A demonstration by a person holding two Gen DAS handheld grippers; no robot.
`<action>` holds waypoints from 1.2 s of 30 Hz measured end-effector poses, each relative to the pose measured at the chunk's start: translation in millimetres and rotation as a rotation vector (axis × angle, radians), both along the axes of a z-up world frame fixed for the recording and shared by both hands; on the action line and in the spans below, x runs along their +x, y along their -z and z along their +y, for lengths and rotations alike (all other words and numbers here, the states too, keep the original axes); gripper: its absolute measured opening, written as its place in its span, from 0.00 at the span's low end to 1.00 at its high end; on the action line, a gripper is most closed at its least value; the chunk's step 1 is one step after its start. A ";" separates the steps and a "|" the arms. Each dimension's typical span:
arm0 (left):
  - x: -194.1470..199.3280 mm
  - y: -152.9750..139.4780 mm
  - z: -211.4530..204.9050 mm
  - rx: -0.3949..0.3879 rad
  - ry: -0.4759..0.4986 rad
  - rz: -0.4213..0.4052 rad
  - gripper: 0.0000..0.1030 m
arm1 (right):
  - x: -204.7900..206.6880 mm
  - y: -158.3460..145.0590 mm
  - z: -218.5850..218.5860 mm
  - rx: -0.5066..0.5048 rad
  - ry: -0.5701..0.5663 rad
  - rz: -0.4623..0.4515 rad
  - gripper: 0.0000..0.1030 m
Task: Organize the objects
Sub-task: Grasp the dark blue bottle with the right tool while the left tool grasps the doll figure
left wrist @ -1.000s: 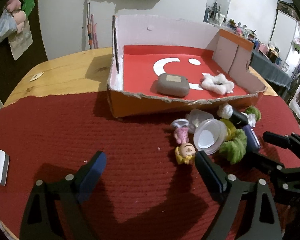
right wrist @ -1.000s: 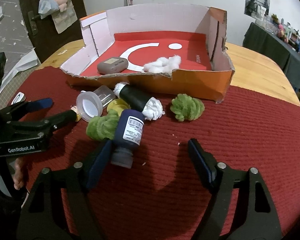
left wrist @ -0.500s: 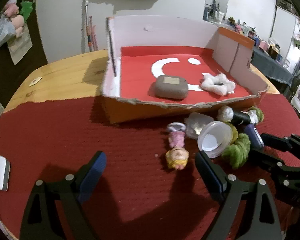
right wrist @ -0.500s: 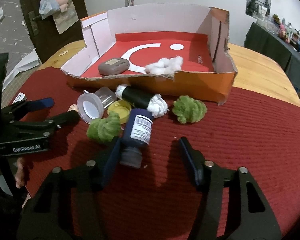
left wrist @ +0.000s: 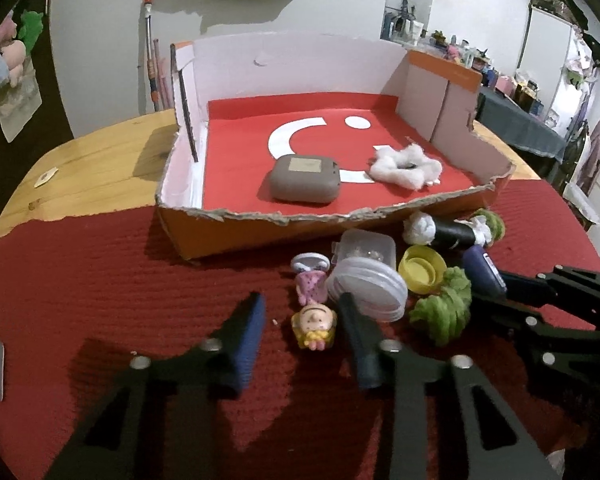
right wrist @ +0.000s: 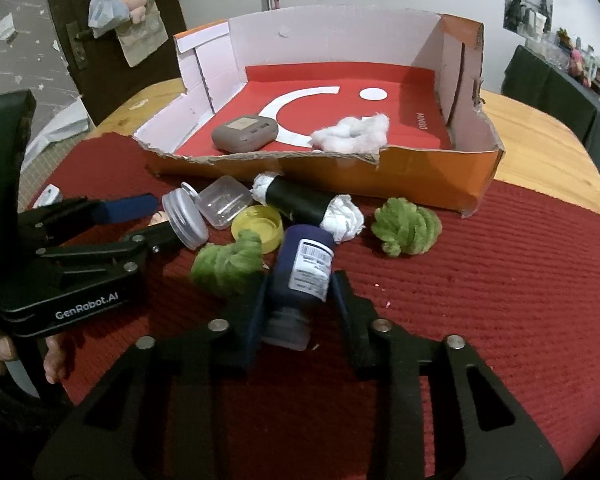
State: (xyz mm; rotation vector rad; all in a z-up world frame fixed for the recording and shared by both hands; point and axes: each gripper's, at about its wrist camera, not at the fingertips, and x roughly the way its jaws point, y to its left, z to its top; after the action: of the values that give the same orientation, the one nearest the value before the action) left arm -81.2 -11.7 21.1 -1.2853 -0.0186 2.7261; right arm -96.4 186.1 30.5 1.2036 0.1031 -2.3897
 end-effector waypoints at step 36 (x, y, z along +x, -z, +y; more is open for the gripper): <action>32.4 -24.8 -3.9 0.084 0.039 0.048 0.22 | 26.3 -23.1 -0.4 -0.063 -0.029 0.029 0.28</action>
State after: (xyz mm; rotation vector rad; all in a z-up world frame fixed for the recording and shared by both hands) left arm -48.9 -15.6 45.9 -1.1847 -0.1017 2.6920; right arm -70.1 185.7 53.6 1.1315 0.0534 -2.3681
